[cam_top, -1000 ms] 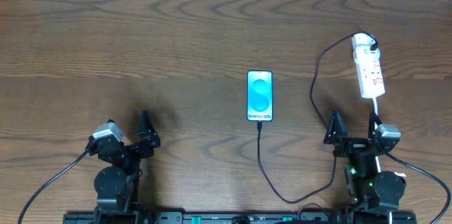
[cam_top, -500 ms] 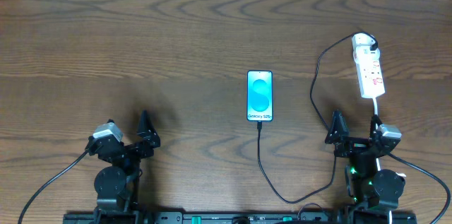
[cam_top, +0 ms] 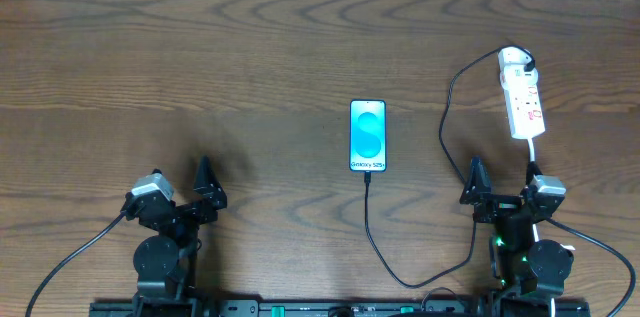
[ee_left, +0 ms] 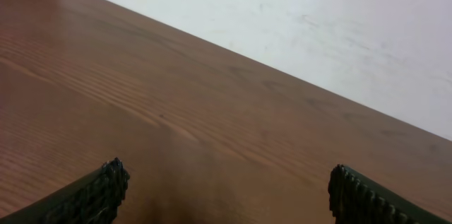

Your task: Plug charger to phone and switch on socket

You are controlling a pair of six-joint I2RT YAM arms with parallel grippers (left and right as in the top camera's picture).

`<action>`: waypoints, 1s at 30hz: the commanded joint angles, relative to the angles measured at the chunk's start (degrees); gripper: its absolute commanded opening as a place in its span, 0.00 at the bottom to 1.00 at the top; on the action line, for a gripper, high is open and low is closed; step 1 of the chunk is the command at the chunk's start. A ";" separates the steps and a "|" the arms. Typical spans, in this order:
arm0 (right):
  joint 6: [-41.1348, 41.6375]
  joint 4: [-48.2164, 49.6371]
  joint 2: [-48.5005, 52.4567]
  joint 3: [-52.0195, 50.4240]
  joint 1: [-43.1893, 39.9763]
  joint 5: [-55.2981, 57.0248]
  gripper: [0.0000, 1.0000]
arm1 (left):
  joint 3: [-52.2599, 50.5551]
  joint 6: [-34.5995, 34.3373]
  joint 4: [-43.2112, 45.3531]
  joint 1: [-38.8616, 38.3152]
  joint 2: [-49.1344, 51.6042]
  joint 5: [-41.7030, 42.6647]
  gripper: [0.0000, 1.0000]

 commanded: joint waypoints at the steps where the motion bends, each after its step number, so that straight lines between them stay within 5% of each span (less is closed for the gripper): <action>1: -1.64 -0.24 -0.57 -0.15 0.35 0.00 0.99 | -0.33 -0.26 0.04 0.28 -0.09 0.52 0.93; 30: -10.21 -0.02 -0.57 -0.15 0.35 -2.34 0.99 | -0.33 -0.26 0.04 0.28 -0.09 0.52 0.93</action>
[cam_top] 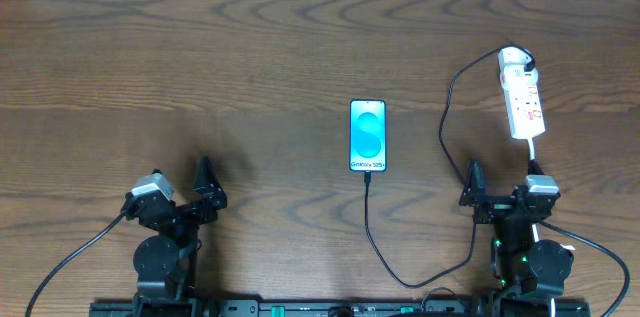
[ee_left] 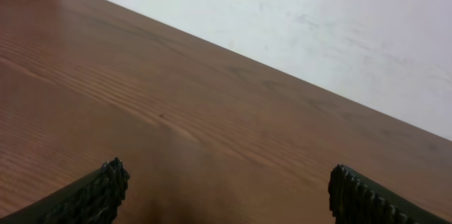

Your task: Plug charger to phone and switch on socket

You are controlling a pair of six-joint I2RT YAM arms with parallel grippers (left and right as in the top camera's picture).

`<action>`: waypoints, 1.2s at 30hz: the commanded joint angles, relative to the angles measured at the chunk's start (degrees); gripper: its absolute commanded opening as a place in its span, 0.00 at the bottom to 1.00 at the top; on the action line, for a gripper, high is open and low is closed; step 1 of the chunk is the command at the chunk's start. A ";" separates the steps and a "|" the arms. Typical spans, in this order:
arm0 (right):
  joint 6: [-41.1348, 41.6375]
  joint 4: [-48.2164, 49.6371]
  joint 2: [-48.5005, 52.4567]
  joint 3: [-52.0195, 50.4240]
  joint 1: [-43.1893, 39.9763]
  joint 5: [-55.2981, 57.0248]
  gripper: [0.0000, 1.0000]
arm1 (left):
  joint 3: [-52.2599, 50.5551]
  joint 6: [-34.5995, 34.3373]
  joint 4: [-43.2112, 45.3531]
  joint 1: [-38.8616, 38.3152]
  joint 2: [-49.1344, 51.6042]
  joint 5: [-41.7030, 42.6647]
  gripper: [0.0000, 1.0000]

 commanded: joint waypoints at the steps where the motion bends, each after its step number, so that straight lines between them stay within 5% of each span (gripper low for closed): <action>1: -3.43 -0.07 -0.57 -0.15 0.35 -1.40 0.99 | -0.33 -0.26 0.04 0.28 -0.09 0.52 0.93; 36: -6.36 -0.09 -0.57 -0.11 0.35 -1.81 0.99 | -0.33 -0.26 0.04 0.28 -0.09 0.52 0.93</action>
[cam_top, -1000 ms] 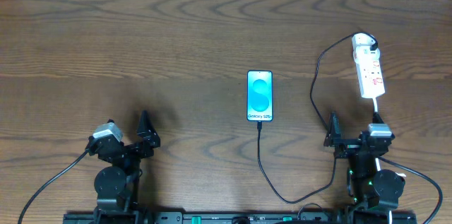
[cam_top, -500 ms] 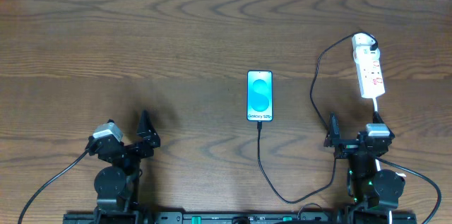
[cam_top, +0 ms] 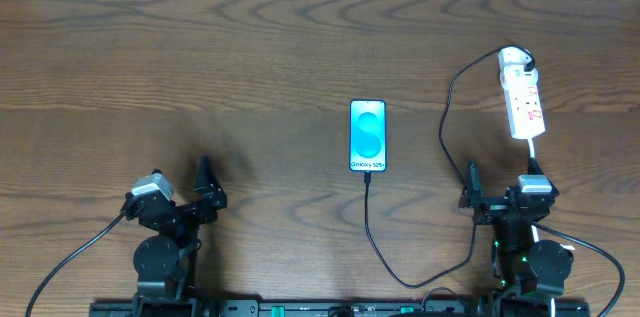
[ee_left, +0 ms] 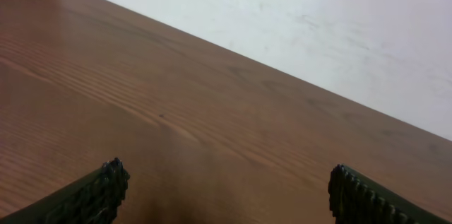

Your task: Plug charger to phone and switch on socket

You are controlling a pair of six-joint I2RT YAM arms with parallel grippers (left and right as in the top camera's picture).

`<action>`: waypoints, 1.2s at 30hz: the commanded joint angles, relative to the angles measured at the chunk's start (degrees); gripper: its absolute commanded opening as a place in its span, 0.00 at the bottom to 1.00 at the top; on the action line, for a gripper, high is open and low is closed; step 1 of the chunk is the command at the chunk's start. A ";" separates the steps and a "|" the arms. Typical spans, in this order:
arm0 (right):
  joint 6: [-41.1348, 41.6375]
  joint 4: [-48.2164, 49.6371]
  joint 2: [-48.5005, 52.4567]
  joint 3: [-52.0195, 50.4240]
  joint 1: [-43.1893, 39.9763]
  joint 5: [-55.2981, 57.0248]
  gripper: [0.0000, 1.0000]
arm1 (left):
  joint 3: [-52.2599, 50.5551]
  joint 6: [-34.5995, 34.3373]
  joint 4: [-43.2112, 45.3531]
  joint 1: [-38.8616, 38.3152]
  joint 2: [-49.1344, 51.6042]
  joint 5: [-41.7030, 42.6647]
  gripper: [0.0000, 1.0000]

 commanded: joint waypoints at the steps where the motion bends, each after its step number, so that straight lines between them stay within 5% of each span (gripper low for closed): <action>1: -1.07 -0.15 -0.57 -0.11 0.35 -0.81 0.99 | -0.33 -0.26 0.04 0.28 -0.09 0.52 0.93; 17: -1.07 -0.15 -0.57 -0.11 0.35 -0.81 0.99 | -3.96 0.04 7.02 0.52 -0.24 -1.03 0.93; 27: -1.07 -0.15 -0.57 -0.11 0.35 -0.81 0.99 | -3.96 12.81 3.32 3.72 -0.24 4.87 0.93; 36: -1.07 -0.15 -0.57 -0.11 0.35 -0.81 0.99 | -3.96 15.89 3.34 3.72 -0.24 5.33 0.93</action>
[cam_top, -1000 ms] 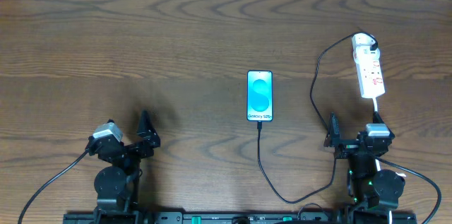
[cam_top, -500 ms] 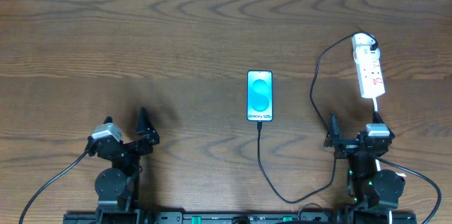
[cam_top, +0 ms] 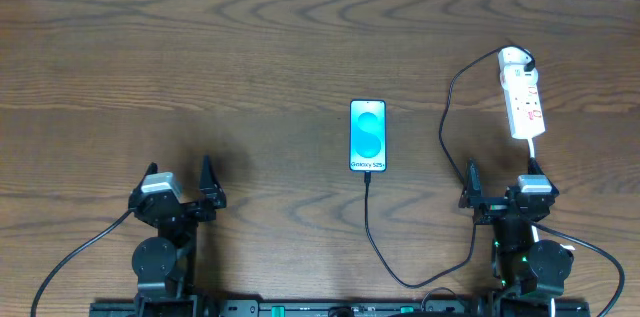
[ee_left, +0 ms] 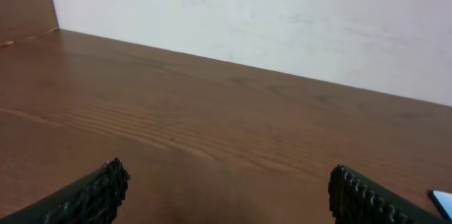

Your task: Plug charger to phone and switch on socket

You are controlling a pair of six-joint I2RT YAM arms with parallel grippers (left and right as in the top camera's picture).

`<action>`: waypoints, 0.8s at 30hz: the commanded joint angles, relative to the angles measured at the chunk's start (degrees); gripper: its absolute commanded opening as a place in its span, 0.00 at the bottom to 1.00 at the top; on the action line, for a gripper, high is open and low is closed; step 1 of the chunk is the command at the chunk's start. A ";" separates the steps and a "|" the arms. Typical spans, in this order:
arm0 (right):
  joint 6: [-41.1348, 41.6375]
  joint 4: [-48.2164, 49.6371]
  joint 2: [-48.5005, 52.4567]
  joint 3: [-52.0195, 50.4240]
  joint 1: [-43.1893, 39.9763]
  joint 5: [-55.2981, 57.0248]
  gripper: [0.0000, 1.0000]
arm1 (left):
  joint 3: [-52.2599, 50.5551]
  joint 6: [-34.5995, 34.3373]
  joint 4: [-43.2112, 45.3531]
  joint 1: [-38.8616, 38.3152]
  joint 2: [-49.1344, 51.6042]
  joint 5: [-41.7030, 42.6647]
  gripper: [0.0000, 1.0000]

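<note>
The phone [cam_top: 367, 135] lies screen up and lit at the table's middle. A black cable [cam_top: 368, 219] meets its bottom edge, loops near the front, then climbs to the white power strip [cam_top: 523, 99] at the right, where a plug [cam_top: 514, 57] sits in its far end. The strip's switch is too small to read. My left gripper [cam_top: 180, 179] rests open at the front left with nothing between its fingers [ee_left: 99, 192]. Only the phone's corner [ee_left: 443, 201] shows in the left wrist view. My right gripper [cam_top: 500, 183] stands open just in front of the strip.
The wooden table [cam_top: 200, 67] runs back to a white wall [ee_left: 282, 19]. The strip's own lead [cam_top: 534, 152] passes beside my right arm's base.
My left arm has turned to the right: its wrist view now faces the wall squarely and catches the phone's corner at the right edge. The right arm, phone and cable are unchanged.
Both arms rested open at the front with the cable at the phone's bottom edge throughout. The right gripper shifted slightly left between the first moments, then stayed. The left arm stayed still until its turn just now.
</note>
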 commanded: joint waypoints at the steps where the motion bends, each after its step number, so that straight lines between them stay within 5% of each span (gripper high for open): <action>1: -0.87 -0.17 -0.57 -0.11 0.35 -0.79 0.99 | -1.18 4.72 -2.21 0.35 -0.20 1.22 0.93; 24: -0.87 -0.17 -0.57 -0.11 0.35 -0.79 0.99 | -1.18 6.73 -2.05 0.35 -0.20 1.14 0.93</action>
